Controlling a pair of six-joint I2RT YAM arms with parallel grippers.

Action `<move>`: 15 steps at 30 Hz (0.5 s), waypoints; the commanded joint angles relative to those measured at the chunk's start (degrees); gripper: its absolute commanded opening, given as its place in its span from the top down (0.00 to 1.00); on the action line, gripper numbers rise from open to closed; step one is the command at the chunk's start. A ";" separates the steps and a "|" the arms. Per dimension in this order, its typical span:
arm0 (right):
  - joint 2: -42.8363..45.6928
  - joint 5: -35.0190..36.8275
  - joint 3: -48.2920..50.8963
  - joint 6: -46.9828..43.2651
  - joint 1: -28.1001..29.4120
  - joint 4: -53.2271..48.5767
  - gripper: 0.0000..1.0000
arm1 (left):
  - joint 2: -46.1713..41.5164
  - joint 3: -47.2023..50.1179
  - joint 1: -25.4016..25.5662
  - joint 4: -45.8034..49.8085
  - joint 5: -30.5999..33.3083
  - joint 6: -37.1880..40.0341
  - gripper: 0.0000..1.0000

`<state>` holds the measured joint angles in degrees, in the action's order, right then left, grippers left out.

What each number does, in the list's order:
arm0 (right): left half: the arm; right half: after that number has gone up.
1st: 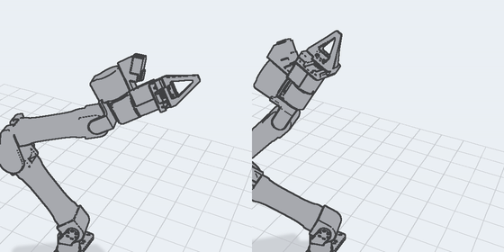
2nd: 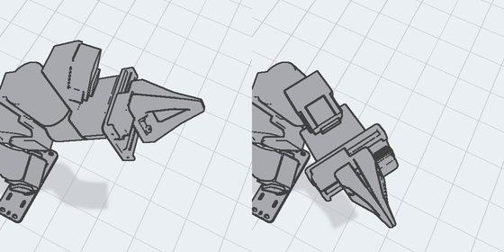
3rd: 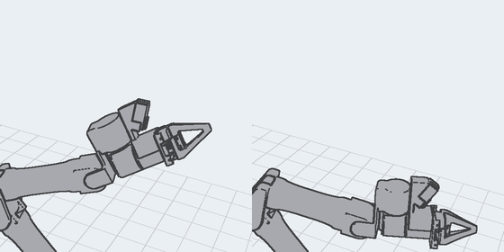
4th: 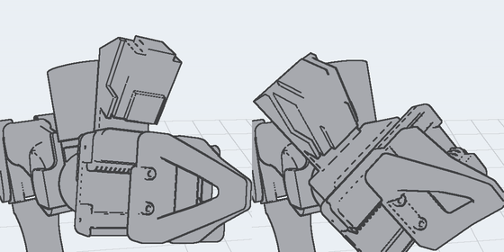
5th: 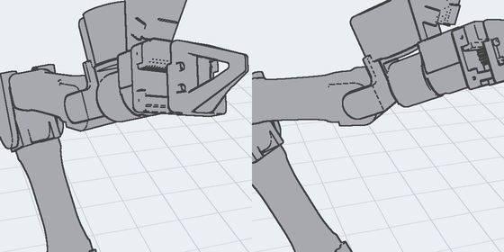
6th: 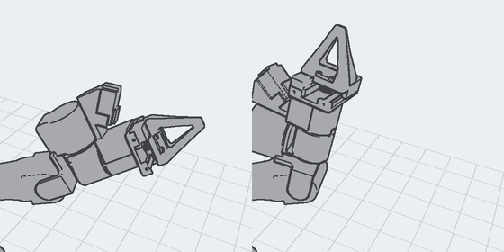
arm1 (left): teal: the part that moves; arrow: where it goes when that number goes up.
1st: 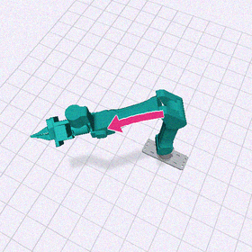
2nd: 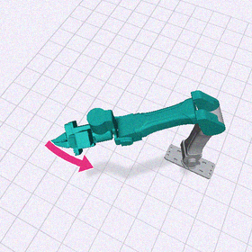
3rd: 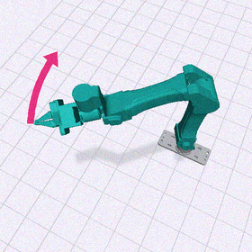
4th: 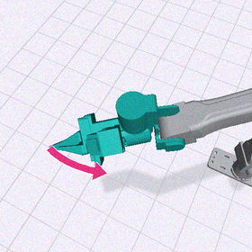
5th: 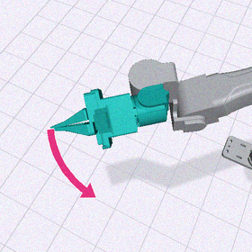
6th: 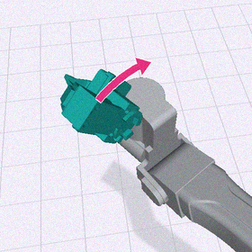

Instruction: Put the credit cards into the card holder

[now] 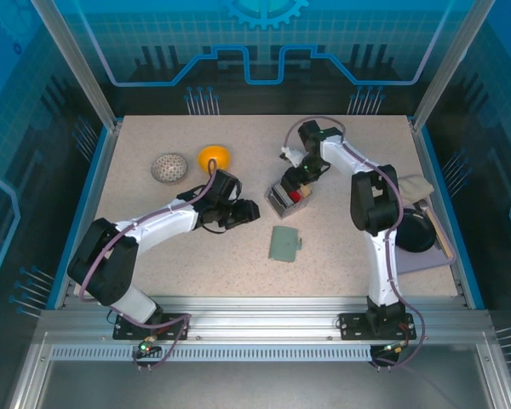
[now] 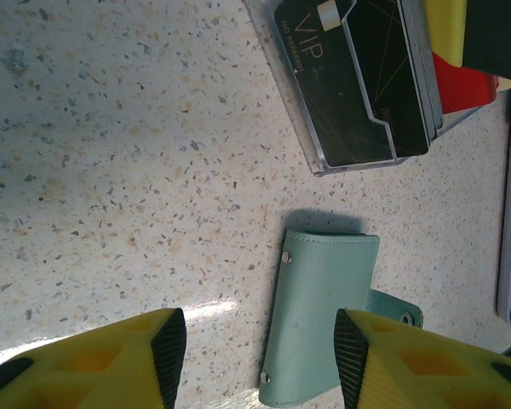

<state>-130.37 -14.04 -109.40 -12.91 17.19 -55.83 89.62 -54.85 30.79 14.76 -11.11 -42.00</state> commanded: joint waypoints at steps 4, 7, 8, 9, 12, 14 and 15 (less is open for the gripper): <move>7.96 0.76 -2.74 2.25 -2.06 -2.61 0.25 | -2.52 1.16 -0.65 0.44 1.03 0.16 0.47; 10.14 0.92 -3.07 3.77 -2.59 -3.18 0.24 | -2.36 1.06 -0.80 0.23 1.00 -0.01 0.47; 11.04 2.23 -3.36 4.95 -2.46 -3.73 0.24 | -2.36 1.06 -0.84 0.22 0.92 -0.09 0.47; 12.12 2.24 -3.32 5.46 -2.30 -4.07 0.24 | -2.47 1.06 -0.96 0.26 0.94 -0.30 0.47; 16.73 1.70 1.15 8.73 -0.96 -0.70 0.33 | -2.72 1.64 -1.85 -0.11 0.80 -1.77 0.47; 18.42 0.63 3.95 9.82 0.98 0.36 0.38 | -2.62 2.50 -3.06 -1.31 -0.02 -3.62 0.47; 18.93 2.14 5.30 10.92 2.05 1.12 0.41 | -2.44 3.03 -3.84 -1.93 -0.50 -4.94 0.47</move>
<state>-113.34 -12.21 -107.42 -5.89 16.34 -55.51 88.47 -53.45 28.93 14.17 -11.16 -43.68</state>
